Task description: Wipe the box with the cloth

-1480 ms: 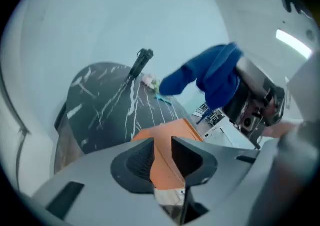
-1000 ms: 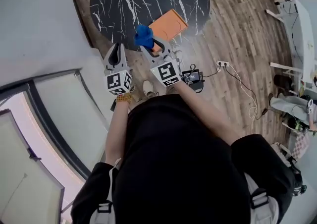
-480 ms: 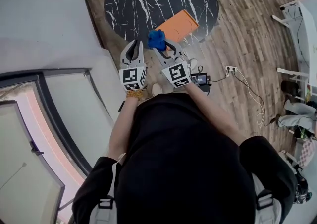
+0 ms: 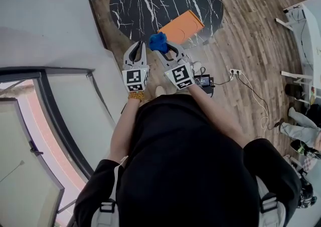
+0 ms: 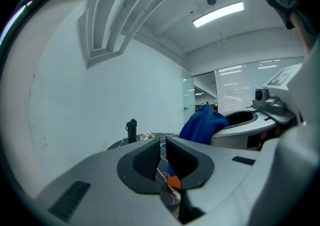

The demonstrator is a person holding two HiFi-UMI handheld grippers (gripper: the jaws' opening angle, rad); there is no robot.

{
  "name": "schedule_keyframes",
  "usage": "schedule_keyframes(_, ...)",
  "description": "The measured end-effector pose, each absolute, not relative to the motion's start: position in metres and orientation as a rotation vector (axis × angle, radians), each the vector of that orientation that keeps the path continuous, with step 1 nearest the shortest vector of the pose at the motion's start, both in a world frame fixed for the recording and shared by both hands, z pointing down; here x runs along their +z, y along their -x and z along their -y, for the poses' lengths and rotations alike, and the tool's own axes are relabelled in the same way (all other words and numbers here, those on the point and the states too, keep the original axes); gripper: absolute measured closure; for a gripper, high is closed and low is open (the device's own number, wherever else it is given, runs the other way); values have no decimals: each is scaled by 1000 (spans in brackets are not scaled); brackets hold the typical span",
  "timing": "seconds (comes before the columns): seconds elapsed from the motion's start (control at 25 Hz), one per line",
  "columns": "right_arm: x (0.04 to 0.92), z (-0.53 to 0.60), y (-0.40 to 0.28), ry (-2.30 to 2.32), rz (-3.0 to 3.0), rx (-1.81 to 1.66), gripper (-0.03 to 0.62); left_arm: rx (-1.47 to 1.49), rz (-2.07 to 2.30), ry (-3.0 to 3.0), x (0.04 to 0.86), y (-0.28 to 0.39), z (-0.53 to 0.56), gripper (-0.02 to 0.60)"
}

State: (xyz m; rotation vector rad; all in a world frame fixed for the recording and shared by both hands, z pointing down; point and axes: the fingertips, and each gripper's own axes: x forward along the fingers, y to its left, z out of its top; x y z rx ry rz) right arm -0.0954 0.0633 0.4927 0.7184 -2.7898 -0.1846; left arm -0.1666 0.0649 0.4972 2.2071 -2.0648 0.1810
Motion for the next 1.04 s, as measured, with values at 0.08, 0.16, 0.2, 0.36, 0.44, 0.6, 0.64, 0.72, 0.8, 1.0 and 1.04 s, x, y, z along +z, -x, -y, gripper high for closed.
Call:
schedule_keyframes(0.08, 495, -65, 97, -715, 2782, -196, 479, 179, 2057, -2211, 499, 167, -66, 543)
schedule_keyframes(0.16, 498, -66, 96, -721, 2777, -187, 479, 178, 2052, -2208, 500, 169, -69, 543)
schedule_keyframes(0.2, 498, -66, 96, -724, 2774, -182, 479, 176, 2051, -2204, 501, 170, -71, 543)
schedule_keyframes(0.36, 500, -67, 94, -725, 2767, -173, 479, 170, 2051, -2184, 502, 173, -75, 543)
schedule_keyframes(0.44, 500, -67, 94, -722, 2766, -178, 479, 162, 2051, -2177, 503, 173, -75, 543)
schedule_keyframes(0.6, 499, -67, 94, -718, 2765, -190, 479, 154, 2057, -2176, 502, 174, -74, 545)
schedule_keyframes(0.64, 499, -67, 94, -716, 2765, -191, 479, 154, 2058, -2178, 502, 173, -74, 545)
schedule_keyframes(0.72, 499, -67, 93, -712, 2764, -189, 479, 154, 2056, -2179, 501, 172, -73, 545)
schedule_keyframes(0.8, 501, -67, 92, -711, 2761, -187, 479, 153, 2051, -2181, 501, 170, -73, 545)
schedule_keyframes(1.0, 505, -67, 88, -729, 2751, -183, 479, 157, 2040, -2191, 504, 168, -74, 545)
schedule_keyframes(1.04, 506, -67, 88, -733, 2750, -183, 479, 159, 2038, -2192, 505, 167, -74, 545)
